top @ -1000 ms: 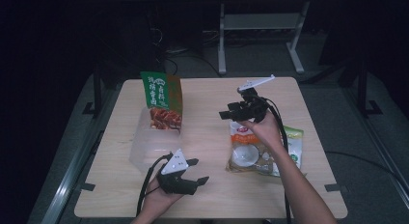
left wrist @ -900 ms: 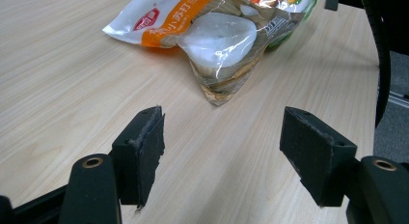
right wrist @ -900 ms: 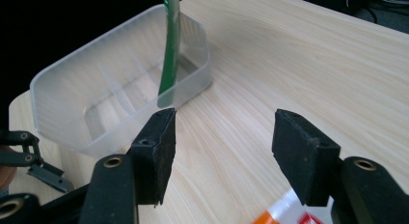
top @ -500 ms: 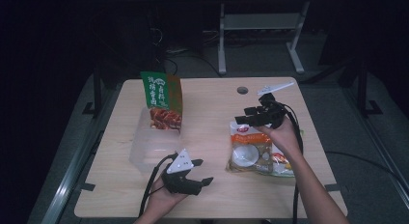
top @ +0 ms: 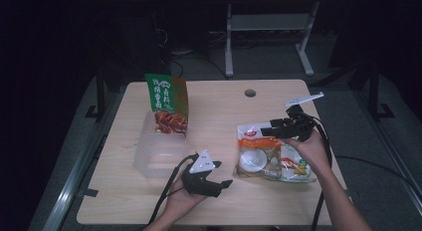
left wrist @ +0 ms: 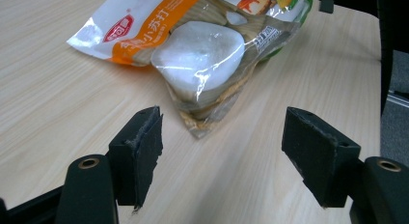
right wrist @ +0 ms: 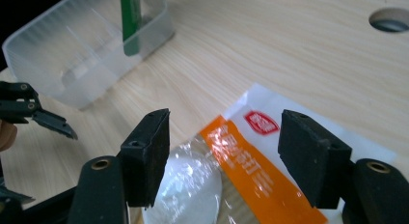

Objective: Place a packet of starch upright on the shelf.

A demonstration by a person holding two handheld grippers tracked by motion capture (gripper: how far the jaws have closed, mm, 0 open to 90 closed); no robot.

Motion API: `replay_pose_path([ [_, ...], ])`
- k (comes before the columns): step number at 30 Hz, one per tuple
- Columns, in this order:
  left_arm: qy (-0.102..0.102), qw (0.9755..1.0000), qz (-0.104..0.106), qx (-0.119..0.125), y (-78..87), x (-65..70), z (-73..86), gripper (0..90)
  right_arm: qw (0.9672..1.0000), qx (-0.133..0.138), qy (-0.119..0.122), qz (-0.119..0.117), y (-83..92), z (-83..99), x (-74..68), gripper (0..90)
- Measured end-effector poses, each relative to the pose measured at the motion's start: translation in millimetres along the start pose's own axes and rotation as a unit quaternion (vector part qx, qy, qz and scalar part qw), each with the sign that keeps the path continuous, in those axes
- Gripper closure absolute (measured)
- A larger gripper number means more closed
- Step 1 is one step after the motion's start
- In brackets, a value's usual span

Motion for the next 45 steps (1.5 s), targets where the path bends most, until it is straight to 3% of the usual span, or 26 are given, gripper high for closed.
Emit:
replay_pose_path([
  [8,0.012,0.9999,0.001,0.002,-15.6,-3.8,-5.7,30.4,0.9996,-0.02,-0.015,0.013,2.0,15.5,12.0,33.5],
  [22,0.014,0.9999,-0.001,0.002,-15.7,-5.6,-5.8,30.1,0.9961,-0.064,-0.046,0.038,-11.1,50.3,37.8,32.9],
  [31,0.018,0.9998,0.0,-0.001,-18.9,-6.5,-4.7,29.6,0.9939,-0.084,-0.065,0.031,-24.7,58.2,44.2,34.4],
  [37,0.026,0.9997,0.002,-0.002,-20.0,-7.7,-3.5,29.0,0.9928,-0.097,-0.071,0.007,-37.6,60.3,42.3,48.2],
  [42,0.03,0.9995,0.002,-0.004,-19.6,-9.1,-2.8,28.5,0.9936,-0.086,-0.073,-0.014,-37.3,56.7,37.3,70.1],
  [45,0.033,0.9994,0.004,-0.006,-20.1,-10.2,-1.9,27.9,0.9944,-0.085,-0.06,-0.019,-35.7,55.8,32.3,82.6],
])
Point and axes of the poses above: each handheld gripper's, and its own axes: y roughly backward along the jaws, z roughly out of its underside, x roughly to its right, the point moved 9 cm from there along -y, roughly forward along the jaws, and after that the axes turned 9 degrees about z, right-handed, at the moved point
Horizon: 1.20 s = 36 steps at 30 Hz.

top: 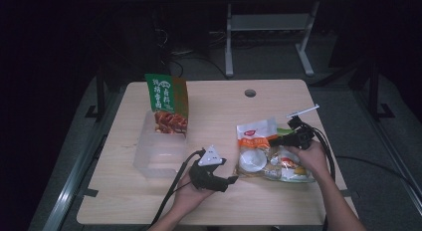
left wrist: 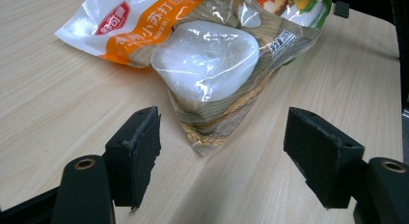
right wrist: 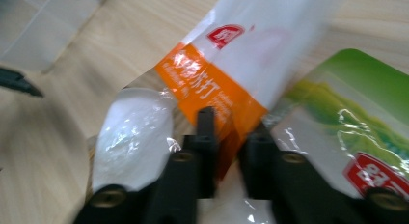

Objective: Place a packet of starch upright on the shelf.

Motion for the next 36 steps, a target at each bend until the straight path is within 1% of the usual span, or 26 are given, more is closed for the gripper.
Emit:
replay_pose_path([
  [2,0.006,1.0,0.001,0.003,-0.6,-0.1,0.2,27.8,1.0,0.001,0.008,-0.003,1.7,-0.4,-4.4,88.6],
  [3,0.007,1.0,0.001,0.002,-0.7,-0.7,0.6,27.7,0.9999,0.002,0.014,-0.004,2.8,-0.6,-7.0,89.4],
  [4,0.008,1.0,0.001,0.002,-0.8,-1.0,0.9,27.4,0.9997,0.002,0.023,-0.001,4.4,-0.8,-9.6,89.5],
  [7,0.013,0.9999,0.001,0.003,-0.9,-2.8,1.3,26.9,0.9993,0.008,0.035,0.001,8.7,-2.1,-15.0,89.8],
  [11,0.025,0.9996,0.003,0.009,-2.4,-4.6,1.1,25.8,0.9983,0.028,0.052,-0.006,19.1,-4.9,-24.8,89.9],
  [13,0.032,0.9994,0.005,0.014,-2.8,-5.1,0.5,25.3,0.9971,0.041,0.064,-0.01,24.2,-6.1,-31.0,89.9],
  [16,0.037,0.9991,0.007,0.018,-3.3,-6.1,-0.3,25.2,0.9951,0.054,0.081,-0.015,31.4,-6.7,-39.9,89.9],
  [18,0.042,0.9989,0.01,0.02,-4.1,-7.0,-0.6,25.2,0.9935,0.063,0.093,-0.019,36.5,-6.2,-46.7,89.9],
  [20,0.049,0.9985,0.013,0.022,-6.0,-8.7,-0.7,25.1,0.9903,0.079,0.111,-0.026,41.2,-5.8,-53.5,89.9],
  [22,0.054,0.9981,0.016,0.024,-8.3,-10.5,-1.6,25.1,0.9877,0.092,0.123,-0.03,44.8,-4.7,-58.6,89.9],
  [23,0.062,0.9974,0.02,0.03,-10.4,-10.6,-3.1,25.1,0.9866,0.097,0.128,-0.032,46.2,-3.6,-60.7,89.9],
  [24,0.065,0.9972,0.023,0.031,-11.9,-11.5,-3.9,25.2,0.9853,0.102,0.134,-0.031,47.2,-2.6,-62.2,89.9],
  [26,0.071,0.9967,0.027,0.03,-15.5,-13.3,-5.8,25.5,0.9837,0.108,0.139,-0.035,49.9,-0.1,-65.5,89.9],
  [28,0.072,0.9965,0.029,0.031,-19.7,-14.9,-8.5,26.8,0.9823,0.113,0.144,-0.04,52.5,1.8,-67.9,89.9],
  [31,0.076,0.9961,0.031,0.033,-25.1,-17.4,-12.9,29.7,0.9792,0.116,0.161,-0.044,57.0,3.7,-72.6,89.9],
  [32,0.085,0.9951,0.036,0.036,-27.4,-18.7,-14.4,30.6,0.9788,0.116,0.163,-0.044,57.5,4.3,-73.8,89.9],
  [33,0.088,0.9946,0.041,0.038,-29.0,-20.6,-15.5,32.3,0.9777,0.116,0.171,-0.04,57.9,5.1,-75.2,89.9],
  [34,0.097,0.9934,0.046,0.041,-30.8,-21.4,-16.2,34.2,0.9768,0.117,0.175,-0.042,58.5,5.6,-76.5,89.9],
  [35,0.104,0.9923,0.053,0.043,-32.4,-22.4,-17.0,35.9,0.976,0.119,0.177,-0.044,59.1,5.9,-77.7,89.9],
  [36,0.105,0.9914,0.064,0.043,-33.6,-23.2,-17.5,38.1,0.9754,0.118,0.181,-0.045,60.2,6.5,-78.4,89.9],
])
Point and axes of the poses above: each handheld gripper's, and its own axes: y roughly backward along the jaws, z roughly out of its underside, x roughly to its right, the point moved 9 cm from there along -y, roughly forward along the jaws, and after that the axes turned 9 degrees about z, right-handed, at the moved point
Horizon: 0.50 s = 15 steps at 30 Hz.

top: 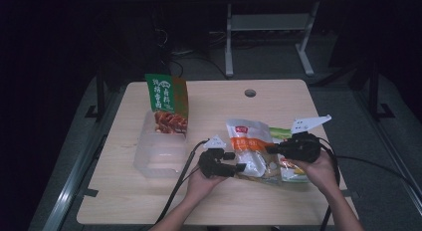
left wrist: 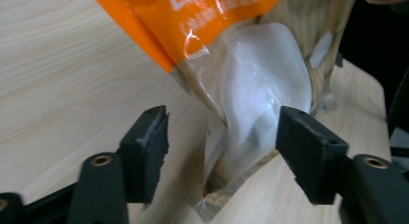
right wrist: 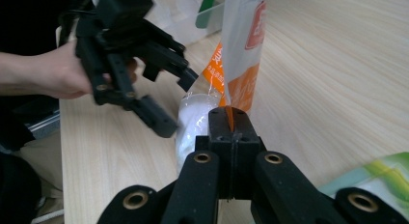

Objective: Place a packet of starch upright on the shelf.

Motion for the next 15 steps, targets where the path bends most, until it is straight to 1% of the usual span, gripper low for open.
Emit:
replay_pose_path([
  [1,0.006,0.9999,0.011,0.002,-1.0,0.2,-0.5,41.3,1.0,0.001,0.004,-0.001,0.6,-0.1,-0.7,90.0],
  [2,0.003,0.9998,0.02,0.005,-1.4,-1.4,-2.0,43.5,1.0,0.001,0.007,-0.002,1.1,0.1,-1.5,89.9],
  [3,0.012,0.9995,0.027,0.011,-2.0,-0.4,-3.2,47.3,0.9999,0.001,0.01,-0.005,1.7,0.5,-2.6,89.9],
  [4,0.014,0.9993,0.031,0.013,-2.5,-0.2,-4.3,50.7,0.9999,0.005,0.012,-0.004,1.6,0.5,-3.1,89.9],
  [5,0.011,0.9992,0.037,0.014,-3.1,-0.5,-5.4,53.0,0.9999,0.007,0.011,-0.004,1.5,0.5,-3.3,89.9],
  [7,0.013,0.9986,0.05,0.011,-4.4,1.4,-6.3,60.1,0.9999,0.007,0.009,-0.002,1.8,1.6,-3.4,89.9],
  [9,0.014,0.9983,0.055,0.009,-5.5,2.8,-6.9,67.0,0.9999,0.01,0.008,-0.003,1.3,2.2,-4.3,89.9],
  [11,0.007,0.9988,0.048,0.008,-4.9,3.4,-7.9,71.5,0.9998,0.014,0.012,-0.002,0.5,2.6,-4.7,89.9],
  [15,-0.002,0.999,0.043,0.015,1.5,4.5,-10.8,83.0,0.9998,0.02,0.009,-0.003,1.1,2.7,-6.3,89.8],
])
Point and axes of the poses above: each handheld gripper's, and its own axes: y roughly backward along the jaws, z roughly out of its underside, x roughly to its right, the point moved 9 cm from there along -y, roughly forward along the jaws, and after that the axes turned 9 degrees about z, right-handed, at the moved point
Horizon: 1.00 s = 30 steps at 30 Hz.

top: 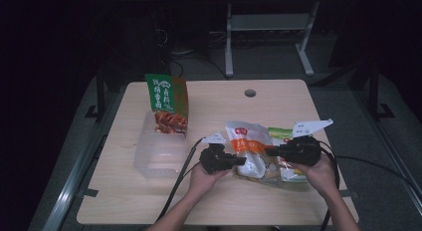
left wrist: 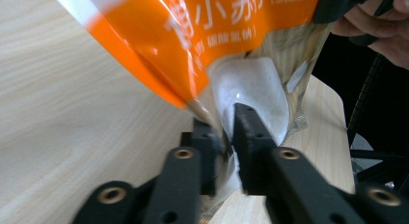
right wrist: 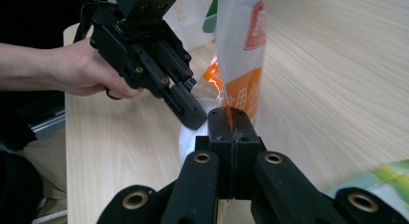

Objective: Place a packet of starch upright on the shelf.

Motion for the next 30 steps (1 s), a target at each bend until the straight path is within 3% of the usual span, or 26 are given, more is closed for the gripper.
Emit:
replay_pose_path([
  [4,0.0,0.9999,-0.009,0.005,3.6,2.9,0.8,86.6,1.0,0.007,0.002,-0.002,0.6,-1.3,-4.0,89.9],
  [9,-0.015,0.9993,-0.034,0.006,13.3,7.3,1.9,87.7,0.9999,0.017,0.0,-0.002,-1.1,-2.6,-9.2,89.8],
  [13,-0.04,0.997,-0.067,-0.001,28.1,12.5,3.4,88.1,0.9997,0.024,0.001,-0.005,-4.6,-6.9,-14.4,89.7],
  [16,-0.046,0.9958,-0.079,-0.001,35.6,14.2,6.4,88.1,0.9996,0.027,0.004,-0.009,-9.3,-9.5,-18.9,89.6],
  [21,-0.058,0.9931,-0.1,-0.021,50.4,13.9,22.8,88.2,0.9997,0.012,0.014,-0.017,-24.7,-6.5,-31.3,89.5],
  [30,-0.065,0.9905,-0.12,-0.013,68.1,18.1,37.5,88.3,0.9999,-0.001,0.015,-0.003,-36.4,1.6,-38.9,79.3],
])
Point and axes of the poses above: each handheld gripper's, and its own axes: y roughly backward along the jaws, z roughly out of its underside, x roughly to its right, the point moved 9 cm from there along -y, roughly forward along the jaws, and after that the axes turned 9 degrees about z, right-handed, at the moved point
